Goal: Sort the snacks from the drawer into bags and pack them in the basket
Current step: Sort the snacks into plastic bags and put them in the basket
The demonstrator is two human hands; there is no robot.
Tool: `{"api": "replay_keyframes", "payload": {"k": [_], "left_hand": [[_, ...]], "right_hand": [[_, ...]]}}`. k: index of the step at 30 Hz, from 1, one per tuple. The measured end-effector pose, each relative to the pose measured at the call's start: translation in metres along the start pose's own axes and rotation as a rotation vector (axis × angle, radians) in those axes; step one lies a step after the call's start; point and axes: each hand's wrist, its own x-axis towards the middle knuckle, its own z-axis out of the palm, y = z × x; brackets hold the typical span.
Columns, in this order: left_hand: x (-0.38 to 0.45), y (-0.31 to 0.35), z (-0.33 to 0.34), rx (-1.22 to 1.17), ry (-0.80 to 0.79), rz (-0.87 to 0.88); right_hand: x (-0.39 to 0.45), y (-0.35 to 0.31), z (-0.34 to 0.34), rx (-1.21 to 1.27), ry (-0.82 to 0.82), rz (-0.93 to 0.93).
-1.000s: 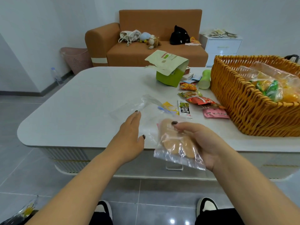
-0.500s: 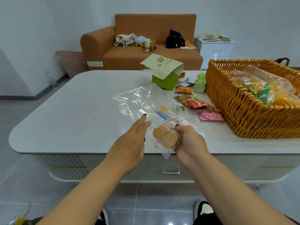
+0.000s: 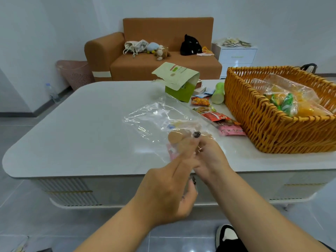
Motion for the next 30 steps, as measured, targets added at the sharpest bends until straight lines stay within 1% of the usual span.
{"api": "replay_keyframes", "payload": {"k": [2,4,5,6,8,9,11,12,13,17,19,21,23,26,30], "left_hand": [[0.006,-0.005,-0.015,-0.047,0.131,-0.026],[0.011,-0.025,-0.031,-0.085,0.255,-0.162],[0.013,-0.037,-0.038,-0.051,0.281,-0.269],[0.014,-0.051,-0.045,0.001,0.272,-0.398],[0.013,-0.077,-0.053,0.041,0.17,-0.706],[0.011,-0.087,-0.056,-0.027,0.102,-0.87],[0.008,-0.1,-0.059,-0.311,-0.01,-1.137],[0.006,-0.104,-0.058,-0.457,-0.048,-1.215],[0.004,-0.106,-0.058,-0.578,-0.062,-1.254],[0.005,-0.107,-0.061,-0.835,-0.026,-1.224],[0.004,-0.108,-0.065,-1.002,-0.078,-1.251],[0.003,-0.104,-0.069,-1.134,-0.163,-1.241],[0.005,-0.097,-0.07,-1.14,-0.225,-1.18],[0.012,-0.084,-0.065,-1.073,-0.186,-1.107],[0.014,-0.074,-0.059,-1.065,-0.196,-1.056]], "right_hand": [[0.001,-0.009,0.002,-0.055,-0.048,-0.01],[-0.001,-0.018,0.005,-0.124,-0.114,-0.026],[-0.002,-0.021,0.005,-0.167,-0.165,-0.012],[-0.003,-0.022,0.004,-0.226,-0.22,0.004],[-0.005,-0.023,0.002,-0.361,-0.285,0.058],[-0.007,-0.023,0.002,-0.407,-0.316,0.094],[-0.007,-0.023,-0.002,-0.43,-0.379,0.155],[-0.008,-0.022,-0.003,-0.428,-0.402,0.174],[-0.009,-0.022,-0.002,-0.433,-0.422,0.186],[-0.012,-0.019,0.001,-0.522,-0.467,0.123],[-0.015,-0.02,0.003,-0.518,-0.469,0.071],[-0.015,-0.021,0.005,-0.506,-0.442,0.051],[-0.015,-0.022,0.007,-0.545,-0.447,0.059],[-0.015,-0.025,0.006,-0.628,-0.449,0.108],[-0.022,-0.036,0.006,-0.889,-0.413,0.076]]}}
